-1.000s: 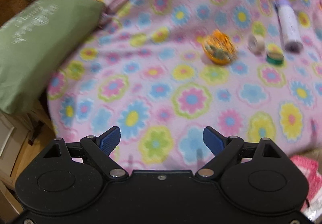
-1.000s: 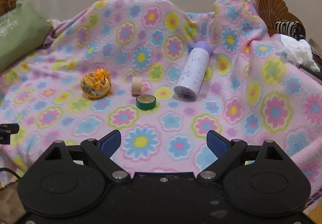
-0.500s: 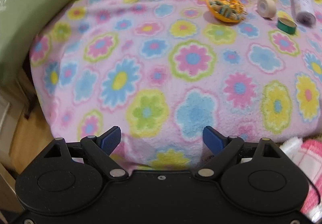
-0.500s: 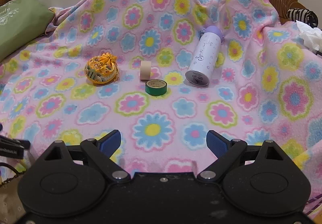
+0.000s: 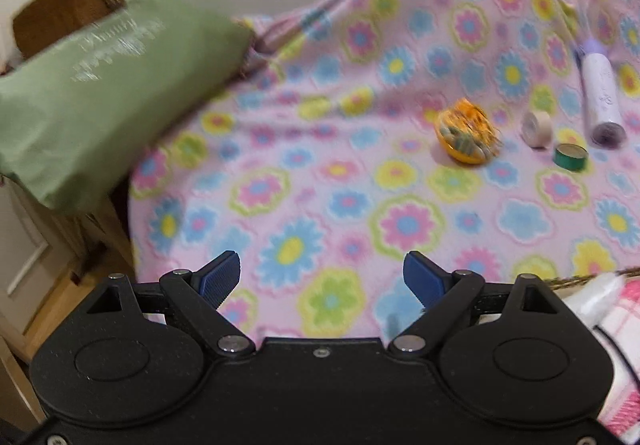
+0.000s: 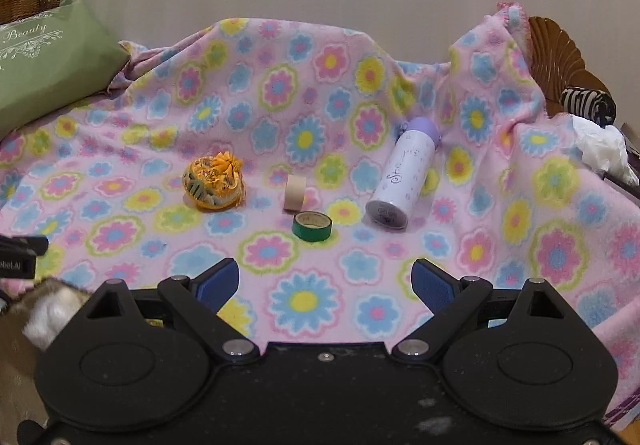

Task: Organize soft objects
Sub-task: 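Withdraw both tools from the basket toward the blanket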

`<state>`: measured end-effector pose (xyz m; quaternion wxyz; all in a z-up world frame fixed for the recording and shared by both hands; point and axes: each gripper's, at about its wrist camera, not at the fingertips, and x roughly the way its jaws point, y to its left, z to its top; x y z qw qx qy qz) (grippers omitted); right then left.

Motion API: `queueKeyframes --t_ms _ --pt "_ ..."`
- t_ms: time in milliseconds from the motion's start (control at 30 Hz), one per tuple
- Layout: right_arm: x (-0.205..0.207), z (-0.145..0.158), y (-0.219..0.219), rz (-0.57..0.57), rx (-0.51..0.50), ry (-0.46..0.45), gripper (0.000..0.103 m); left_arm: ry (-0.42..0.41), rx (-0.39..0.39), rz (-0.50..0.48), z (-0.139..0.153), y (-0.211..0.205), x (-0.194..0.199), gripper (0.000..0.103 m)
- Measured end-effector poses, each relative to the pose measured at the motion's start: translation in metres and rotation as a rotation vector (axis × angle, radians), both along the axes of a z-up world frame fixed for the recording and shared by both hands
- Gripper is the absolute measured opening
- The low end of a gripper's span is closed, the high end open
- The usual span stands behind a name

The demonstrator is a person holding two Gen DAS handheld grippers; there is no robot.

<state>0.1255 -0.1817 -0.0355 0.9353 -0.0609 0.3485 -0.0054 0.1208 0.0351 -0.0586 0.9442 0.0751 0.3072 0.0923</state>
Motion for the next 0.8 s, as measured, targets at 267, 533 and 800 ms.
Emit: queueKeyframes --t_ms 267,533,800 --pt "0.005 -0.022 -0.006 -0.012 0.016 0.082 0.093 0.095 0.052 -0.038 -0.029 -0.005 0.004 0.087" --pt "0.019 -0.026 -0.009 0.013 0.052 0.149 0.093 0.061 0.106 -0.087 -0.015 -0.008 0.004 0.087" --pt "0.048 -0.015 -0.010 0.039 -0.055 0.148 0.098 -0.002 0.121 -0.164 0.011 -0.020 0.047 0.096"
